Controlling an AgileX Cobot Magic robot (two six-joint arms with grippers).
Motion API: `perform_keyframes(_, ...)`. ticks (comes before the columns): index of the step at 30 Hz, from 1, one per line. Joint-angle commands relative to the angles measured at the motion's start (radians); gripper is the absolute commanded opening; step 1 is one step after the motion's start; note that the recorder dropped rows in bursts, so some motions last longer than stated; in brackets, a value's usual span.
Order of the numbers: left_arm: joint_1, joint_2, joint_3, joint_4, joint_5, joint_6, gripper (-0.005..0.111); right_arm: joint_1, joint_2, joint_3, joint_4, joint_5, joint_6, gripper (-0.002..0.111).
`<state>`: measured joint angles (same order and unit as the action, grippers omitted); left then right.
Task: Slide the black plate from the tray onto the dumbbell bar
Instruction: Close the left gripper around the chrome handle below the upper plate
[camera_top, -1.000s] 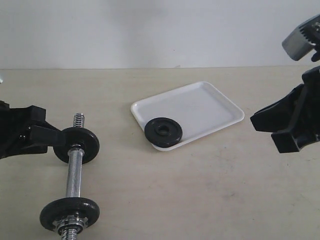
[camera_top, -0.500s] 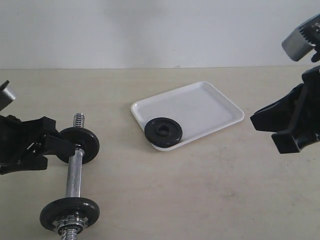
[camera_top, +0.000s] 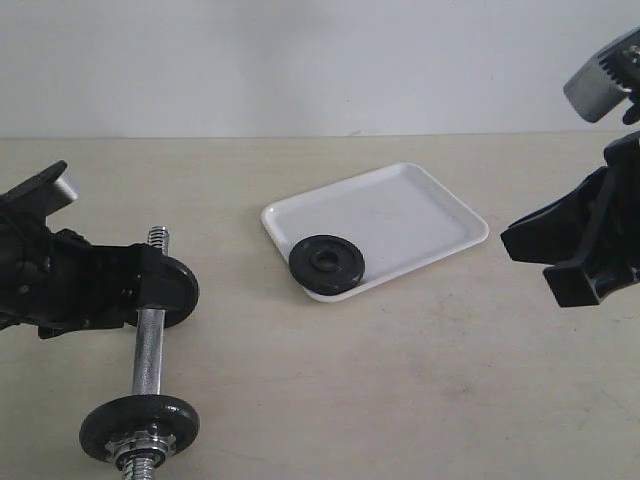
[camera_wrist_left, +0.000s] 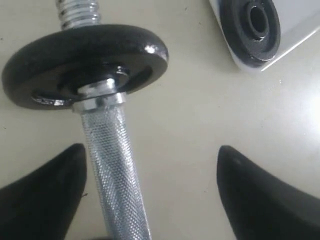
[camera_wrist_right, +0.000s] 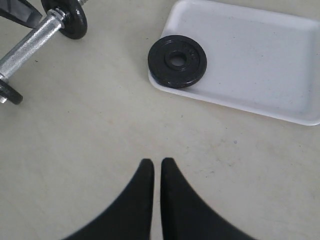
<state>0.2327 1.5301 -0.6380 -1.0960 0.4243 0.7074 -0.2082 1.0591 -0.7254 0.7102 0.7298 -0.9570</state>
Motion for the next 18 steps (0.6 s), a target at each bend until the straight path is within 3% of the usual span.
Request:
perform_keyframes(1,-0.047,0.002,-0.003,-0.009,-0.088,-0.039,0.068,-0.002,0.0,-0.007,-0.002,-0.001,-0.005,0.0)
perform_keyframes(18,-0.056,0.002,0.088,-0.009,-0.163,-0.049,0.065,-0.002,0.0,-0.007,-0.013,-0.002,-0.005,0.0)
